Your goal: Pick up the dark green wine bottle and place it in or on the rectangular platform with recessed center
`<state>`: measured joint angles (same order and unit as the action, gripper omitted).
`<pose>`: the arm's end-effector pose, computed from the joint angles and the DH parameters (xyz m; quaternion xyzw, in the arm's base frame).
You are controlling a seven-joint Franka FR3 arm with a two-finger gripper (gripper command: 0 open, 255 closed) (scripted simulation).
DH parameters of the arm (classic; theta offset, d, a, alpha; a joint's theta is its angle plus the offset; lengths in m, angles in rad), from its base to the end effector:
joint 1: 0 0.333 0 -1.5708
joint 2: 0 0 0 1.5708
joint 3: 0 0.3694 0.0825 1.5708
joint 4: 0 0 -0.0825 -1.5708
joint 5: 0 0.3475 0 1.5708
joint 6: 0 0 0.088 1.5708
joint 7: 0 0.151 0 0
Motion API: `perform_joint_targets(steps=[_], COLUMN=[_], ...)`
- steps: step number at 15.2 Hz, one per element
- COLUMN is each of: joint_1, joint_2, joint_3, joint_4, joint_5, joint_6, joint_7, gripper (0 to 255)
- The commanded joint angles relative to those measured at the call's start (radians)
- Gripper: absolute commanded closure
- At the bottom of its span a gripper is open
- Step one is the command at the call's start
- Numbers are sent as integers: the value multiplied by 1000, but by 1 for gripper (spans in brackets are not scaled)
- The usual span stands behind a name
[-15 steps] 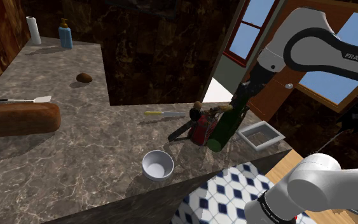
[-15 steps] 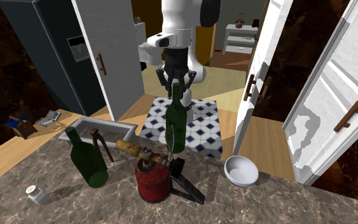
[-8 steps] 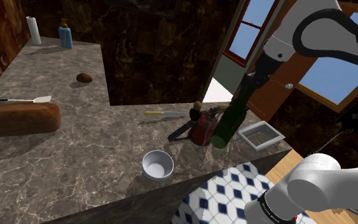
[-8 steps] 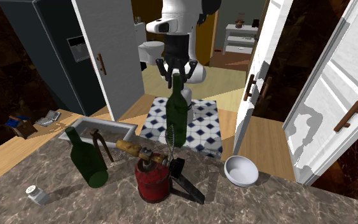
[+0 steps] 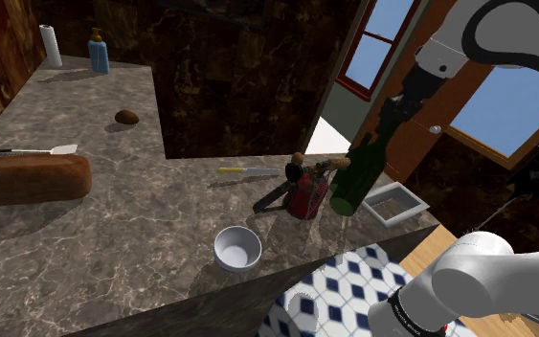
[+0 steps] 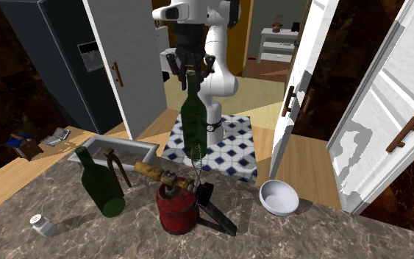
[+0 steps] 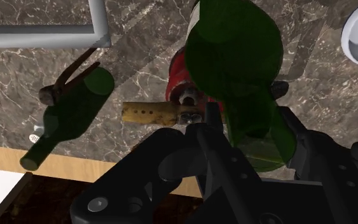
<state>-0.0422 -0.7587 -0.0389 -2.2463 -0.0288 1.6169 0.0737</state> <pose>0.2505 -0.0299 0.6303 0.9953 -0.0730 0.0644 0.0009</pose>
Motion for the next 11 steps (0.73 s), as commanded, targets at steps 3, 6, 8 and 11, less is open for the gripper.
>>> perform_joint_targets(steps=[3, 6, 8, 11], joint_1=[-23, -38, -46, -54], joint_2=[13, 33, 51, 86], joint_3=[-81, -143, -185, -248], joint_4=[53, 103, 142, 209], joint_5=[-44, -75, -93, -117], joint_6=[-36, -63, -81, -105], joint_7=[-91, -161, -208, -280], gripper=[255, 255, 255, 255])
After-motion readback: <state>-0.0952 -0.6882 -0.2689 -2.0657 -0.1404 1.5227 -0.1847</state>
